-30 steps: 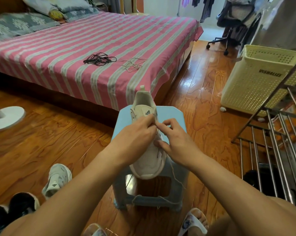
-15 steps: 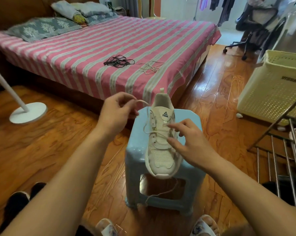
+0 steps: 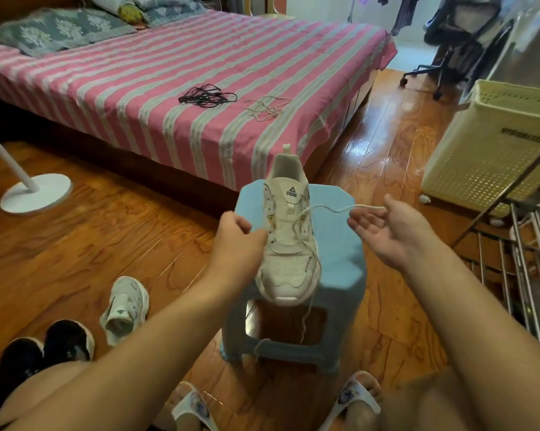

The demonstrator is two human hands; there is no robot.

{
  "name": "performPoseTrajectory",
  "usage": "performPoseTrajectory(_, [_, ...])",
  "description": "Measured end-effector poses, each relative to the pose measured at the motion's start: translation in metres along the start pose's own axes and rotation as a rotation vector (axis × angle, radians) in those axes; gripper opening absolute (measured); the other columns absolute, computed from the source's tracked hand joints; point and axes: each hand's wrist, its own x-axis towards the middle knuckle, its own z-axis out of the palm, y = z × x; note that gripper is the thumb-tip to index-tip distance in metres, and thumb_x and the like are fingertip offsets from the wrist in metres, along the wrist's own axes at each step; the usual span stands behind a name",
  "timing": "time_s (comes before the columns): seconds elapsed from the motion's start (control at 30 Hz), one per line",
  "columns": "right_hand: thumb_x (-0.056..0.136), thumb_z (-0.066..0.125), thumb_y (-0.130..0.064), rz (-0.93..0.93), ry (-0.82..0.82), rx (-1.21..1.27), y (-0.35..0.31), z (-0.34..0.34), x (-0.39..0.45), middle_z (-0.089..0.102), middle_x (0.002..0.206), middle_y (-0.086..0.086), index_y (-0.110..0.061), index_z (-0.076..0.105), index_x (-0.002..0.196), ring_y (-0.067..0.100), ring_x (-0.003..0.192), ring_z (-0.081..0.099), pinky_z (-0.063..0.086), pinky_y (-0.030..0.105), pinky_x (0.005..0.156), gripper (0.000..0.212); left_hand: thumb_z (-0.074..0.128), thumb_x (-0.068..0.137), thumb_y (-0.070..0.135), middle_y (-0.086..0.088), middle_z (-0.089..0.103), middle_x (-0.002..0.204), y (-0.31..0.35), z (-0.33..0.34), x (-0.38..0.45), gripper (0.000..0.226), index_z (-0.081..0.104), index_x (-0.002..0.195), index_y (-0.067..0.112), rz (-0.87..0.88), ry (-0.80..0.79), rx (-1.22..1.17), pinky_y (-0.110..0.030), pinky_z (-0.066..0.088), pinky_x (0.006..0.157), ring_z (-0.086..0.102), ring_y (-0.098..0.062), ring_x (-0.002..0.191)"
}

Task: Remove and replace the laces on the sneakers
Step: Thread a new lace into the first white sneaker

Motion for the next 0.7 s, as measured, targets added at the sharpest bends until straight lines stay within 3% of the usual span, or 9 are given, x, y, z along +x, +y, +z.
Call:
performPoseTrajectory(0.03, [0.102,0.051,-0.036,-0.054,0.090,-0.111,-0.002,-0.007,0.007,0.056,0.119,0.015,-0.007,0.047,0.133,0.029,0.101,0.064,0.056,0.041,0.091,0.042,0.052,0.090,-0.001,-0.011,0.054,0.095,-0.004,0.000,-0.006,0.018,0.052,0.107,0.005,-0.136,-0.006,-0.138,-0.044,0.056,0.080,0.054,-0.022,0.081])
performPoseTrajectory(0.1, [0.088,0.063,-0.041,-0.271,0.175,-0.599,0.003,-0.012,0.004,0.056,0.129,0.011,-0.013,0.050,0.138,0.028,0.111,0.060,0.053,0.041,0.093,0.058,0.041,0.084,-0.013,-0.013,0.054,0.080,-0.017,0.003,-0.017,0.019,0.053,0.092,-0.001,-0.344,-0.040,-0.295,-0.037,0.049,0.064,0.054,-0.024,0.069])
performPoseTrajectory(0.17, [0.091,0.068,-0.042,-0.354,-0.040,-0.981,0.027,-0.007,-0.015,0.066,0.111,0.009,-0.012,0.063,0.115,0.021,0.093,0.062,0.052,0.034,0.073,0.039,0.040,0.079,-0.013,-0.011,0.051,0.073,-0.037,0.007,-0.029,0.022,0.053,0.081,0.004,-0.460,-0.125,-0.209,-0.030,0.040,0.056,0.049,-0.022,0.063])
performPoseTrajectory(0.23, [0.089,0.071,-0.046,-0.321,-0.286,-1.223,0.057,-0.004,-0.031,0.065,0.097,0.002,-0.019,0.062,0.100,0.016,0.084,0.061,0.047,0.028,0.065,0.030,0.046,0.080,-0.006,-0.011,0.052,0.074,-0.058,0.013,-0.039,0.018,0.058,0.083,0.007,-0.530,-0.229,-0.084,-0.030,0.039,0.057,0.047,-0.021,0.063])
performPoseTrajectory(0.33, [0.093,0.068,-0.040,-0.426,-0.296,-1.380,0.067,-0.001,-0.038,0.062,0.088,-0.002,-0.022,0.057,0.087,0.016,0.080,0.058,0.043,0.027,0.063,0.022,0.060,0.068,0.012,-0.014,0.060,0.092,-0.073,0.019,-0.045,0.039,0.062,0.107,0.011,-0.557,-0.356,0.016,-0.036,0.049,0.068,0.058,-0.027,0.082])
performPoseTrajectory(0.43, [0.100,0.061,-0.030,-0.279,-0.275,-1.213,0.048,-0.004,-0.053,0.068,0.083,0.002,-0.014,0.063,0.096,0.017,0.075,0.065,0.058,0.037,0.069,0.017,0.067,0.061,0.024,-0.009,0.062,0.111,-0.082,0.023,-0.053,0.068,0.055,0.126,0.014,-0.509,-0.494,0.125,-0.031,0.051,0.067,0.060,-0.023,0.094])
performPoseTrajectory(0.57, [0.098,0.058,-0.004,0.239,-0.566,-0.590,0.038,-0.012,-0.094,0.066,0.086,0.015,-0.011,0.054,0.128,0.023,0.070,0.068,0.059,0.034,0.062,0.031,0.083,0.079,0.035,0.006,0.071,0.116,-0.083,0.029,-0.064,0.054,0.062,0.129,0.033,-0.413,-0.780,0.034,-0.030,0.052,0.083,0.063,-0.010,0.102])
performPoseTrajectory(0.63, [0.095,0.058,0.003,0.321,-0.667,-0.432,0.037,-0.012,-0.101,0.068,0.097,0.019,-0.017,0.054,0.131,0.029,0.079,0.070,0.061,0.035,0.063,0.042,0.078,0.088,0.035,0.002,0.074,0.109,-0.071,0.024,-0.067,0.030,0.073,0.117,0.027,-0.345,-0.935,0.043,-0.028,0.046,0.082,0.059,-0.009,0.095])
performPoseTrajectory(0.7, [0.095,0.053,0.007,0.283,-0.619,-0.309,0.034,-0.008,-0.097,0.069,0.097,0.020,-0.014,0.053,0.133,0.028,0.079,0.071,0.063,0.033,0.064,0.043,0.069,0.097,0.031,-0.004,0.067,0.088,-0.062,0.011,-0.063,0.016,0.075,0.100,0.017,-0.283,-1.142,0.118,-0.026,0.043,0.076,0.055,-0.011,0.081])
